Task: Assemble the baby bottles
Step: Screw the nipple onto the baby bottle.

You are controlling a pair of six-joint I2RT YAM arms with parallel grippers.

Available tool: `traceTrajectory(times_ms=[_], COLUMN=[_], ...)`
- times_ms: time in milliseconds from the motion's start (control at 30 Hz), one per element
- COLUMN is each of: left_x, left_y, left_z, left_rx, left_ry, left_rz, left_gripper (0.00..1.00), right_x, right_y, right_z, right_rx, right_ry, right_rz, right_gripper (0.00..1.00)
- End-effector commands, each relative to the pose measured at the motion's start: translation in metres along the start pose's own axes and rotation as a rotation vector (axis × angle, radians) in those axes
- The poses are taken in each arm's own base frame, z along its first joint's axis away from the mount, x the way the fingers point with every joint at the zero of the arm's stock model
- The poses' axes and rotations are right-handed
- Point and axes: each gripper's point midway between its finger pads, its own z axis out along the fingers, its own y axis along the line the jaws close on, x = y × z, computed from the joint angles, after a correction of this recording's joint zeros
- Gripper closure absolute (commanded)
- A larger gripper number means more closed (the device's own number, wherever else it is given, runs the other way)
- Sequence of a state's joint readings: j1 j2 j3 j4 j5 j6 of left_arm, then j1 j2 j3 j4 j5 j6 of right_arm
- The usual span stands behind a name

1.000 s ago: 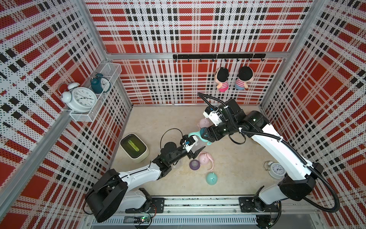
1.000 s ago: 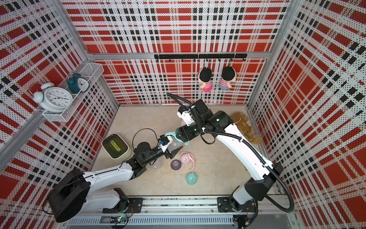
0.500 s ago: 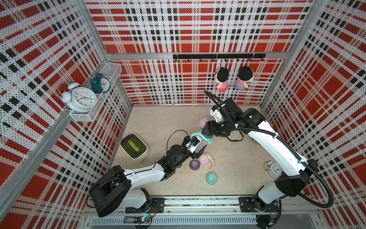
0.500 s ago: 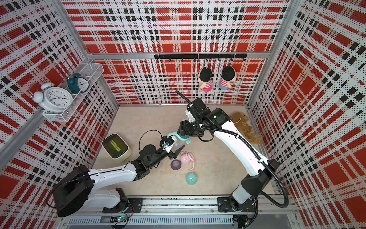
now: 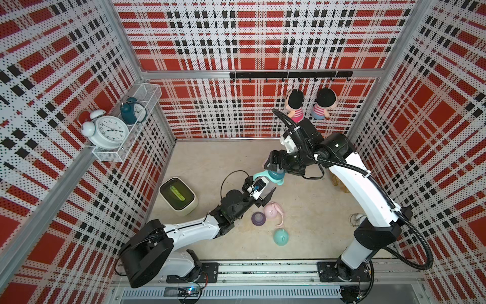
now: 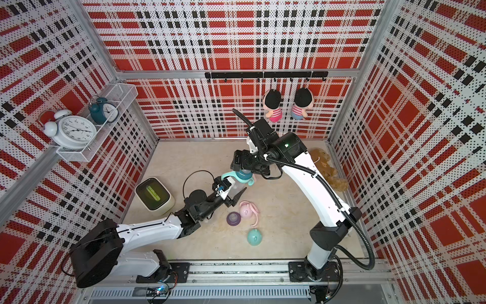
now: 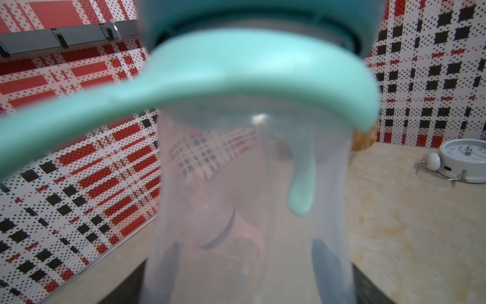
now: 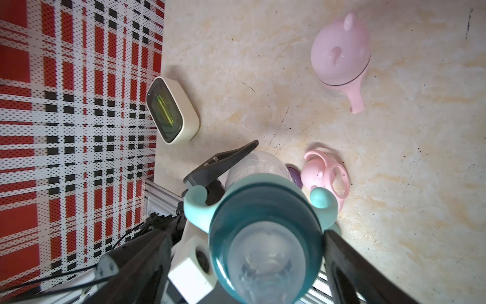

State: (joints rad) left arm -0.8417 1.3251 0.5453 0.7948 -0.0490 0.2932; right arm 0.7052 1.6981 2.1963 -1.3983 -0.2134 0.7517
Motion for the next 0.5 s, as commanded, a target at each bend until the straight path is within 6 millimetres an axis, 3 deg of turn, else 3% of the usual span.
traceTrajectory(times_ms=[0,233,467], left_x=[-0.019,-0.023,-0.032], left_y=[0.002,0.006,0.009], left_z=[0.003,0.003,-0.003], left_rx=[0.032,0.078,0.174], left_ry=[-0.063,-0.084,-0.125], left_rz=[-0.011,-0.051,-0.118], left_gripper=[1.0,1.0,1.0], right_x=[0.008,0.021,0.013], right_y=[0.011,0.01,0.011], right_z=[-0.009,-0.015,-0.046], right_rx=[-0.046,-0.112,-0.125], right_ry=[0.021,-0.007,-0.211], right_rz=[-0.04,-0.085,-0.265], right_gripper=[0.06,0.04,0.07])
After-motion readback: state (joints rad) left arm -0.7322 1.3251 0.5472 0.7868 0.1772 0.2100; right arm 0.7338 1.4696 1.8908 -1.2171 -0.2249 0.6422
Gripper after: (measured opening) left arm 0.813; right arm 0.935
